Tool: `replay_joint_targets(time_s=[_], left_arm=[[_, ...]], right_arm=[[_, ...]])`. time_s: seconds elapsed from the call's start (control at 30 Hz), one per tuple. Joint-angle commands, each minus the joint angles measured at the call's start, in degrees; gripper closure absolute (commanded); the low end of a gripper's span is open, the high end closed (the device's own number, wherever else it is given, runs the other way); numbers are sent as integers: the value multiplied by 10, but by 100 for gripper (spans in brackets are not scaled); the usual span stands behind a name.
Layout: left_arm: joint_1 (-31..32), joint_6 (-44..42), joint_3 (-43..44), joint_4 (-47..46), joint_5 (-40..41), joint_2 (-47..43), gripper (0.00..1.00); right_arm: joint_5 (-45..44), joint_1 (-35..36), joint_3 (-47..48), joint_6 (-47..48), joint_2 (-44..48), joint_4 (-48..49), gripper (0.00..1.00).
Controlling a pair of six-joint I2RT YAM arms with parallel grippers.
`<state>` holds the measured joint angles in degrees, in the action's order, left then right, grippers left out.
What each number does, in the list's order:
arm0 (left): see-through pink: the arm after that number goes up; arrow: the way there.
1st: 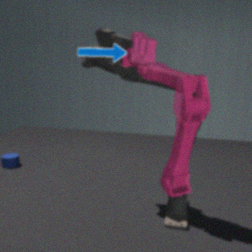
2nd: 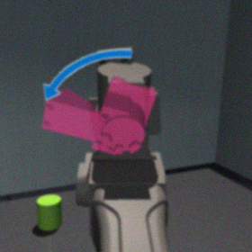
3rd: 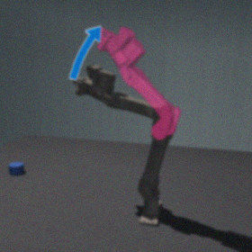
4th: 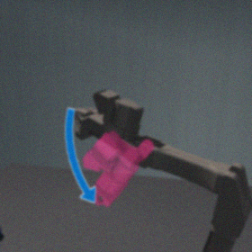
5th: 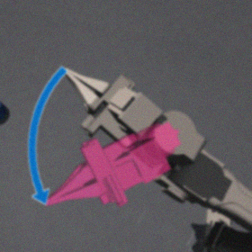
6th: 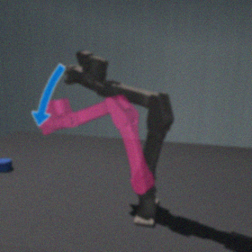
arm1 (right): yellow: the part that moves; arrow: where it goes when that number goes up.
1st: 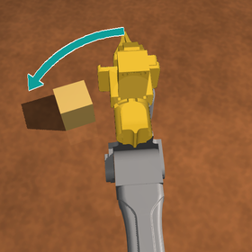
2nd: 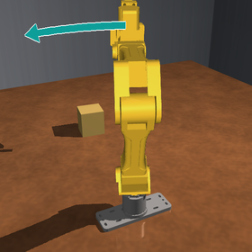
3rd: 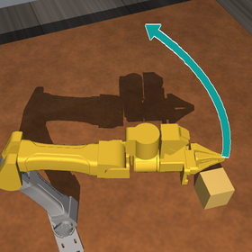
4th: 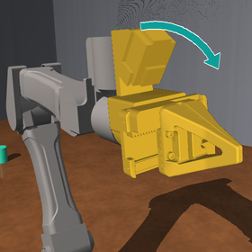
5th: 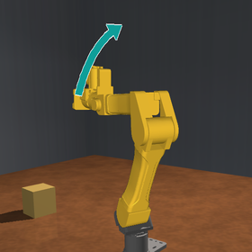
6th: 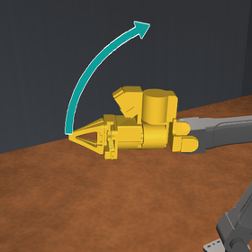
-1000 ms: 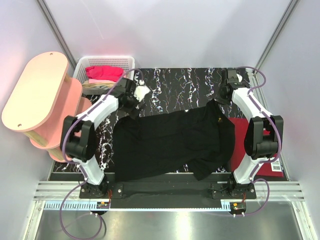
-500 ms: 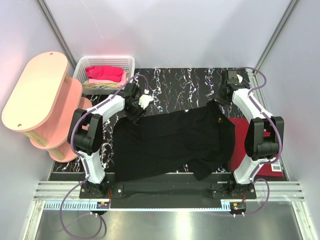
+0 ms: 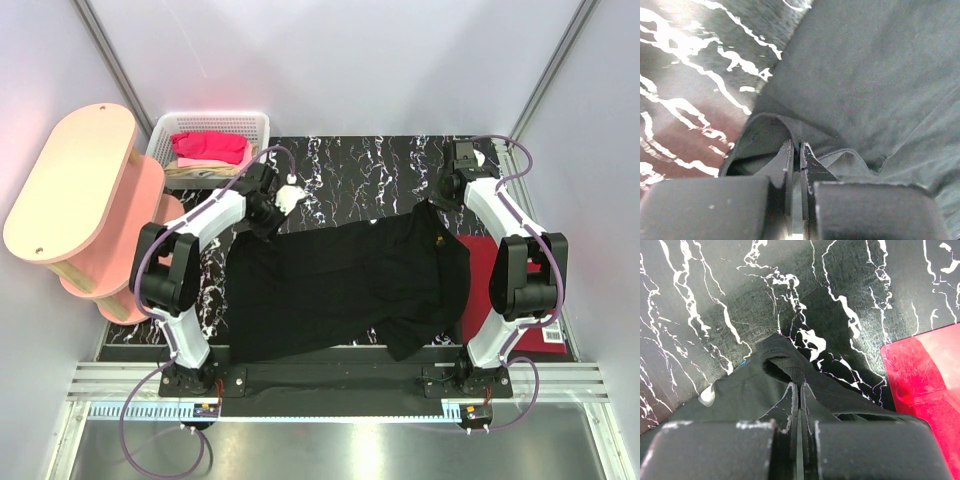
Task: Fold and stack the t-shirts
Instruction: Flatten the tshirt out
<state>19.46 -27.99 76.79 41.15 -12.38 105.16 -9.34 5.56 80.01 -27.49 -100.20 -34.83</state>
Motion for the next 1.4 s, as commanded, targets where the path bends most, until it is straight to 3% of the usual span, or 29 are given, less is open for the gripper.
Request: replay_joint_targets(time_s=[0.0,0.23,0.3,0.37,0.43,0.5,0.67,0.93,1.07,1.37], left_arm=[[0,-9,8,-2,8,-64,100],[-1,-13,-11,6,23,-100,100],[-2,-15,-23,10,31,-122,100],[-7,-19,-38,10,43,-148,100],[-13,-26,-62,6,60,-165,100],[-24,-33,-86,1,69,-183,100],[-46,-38,-110,-11,85,-197,100],[-47,-24,-100,-13,77,-190,100],[-48,-28,-98,-17,93,-192,100],[-83,-54,-110,-22,110,-205,100]], right_arm=[[1,2,1,-6,27,17,100],[4,1,18,9,21,15,100],[-6,0,27,11,21,11,63],[-30,2,31,19,31,-1,35],[-51,2,24,21,47,-9,19],[-56,4,0,20,82,-12,11],[-20,46,-93,-13,189,-45,23],[28,94,-292,-93,325,-99,28],[25,96,-343,-125,319,-99,31],[32,98,-358,-138,266,-67,31]])
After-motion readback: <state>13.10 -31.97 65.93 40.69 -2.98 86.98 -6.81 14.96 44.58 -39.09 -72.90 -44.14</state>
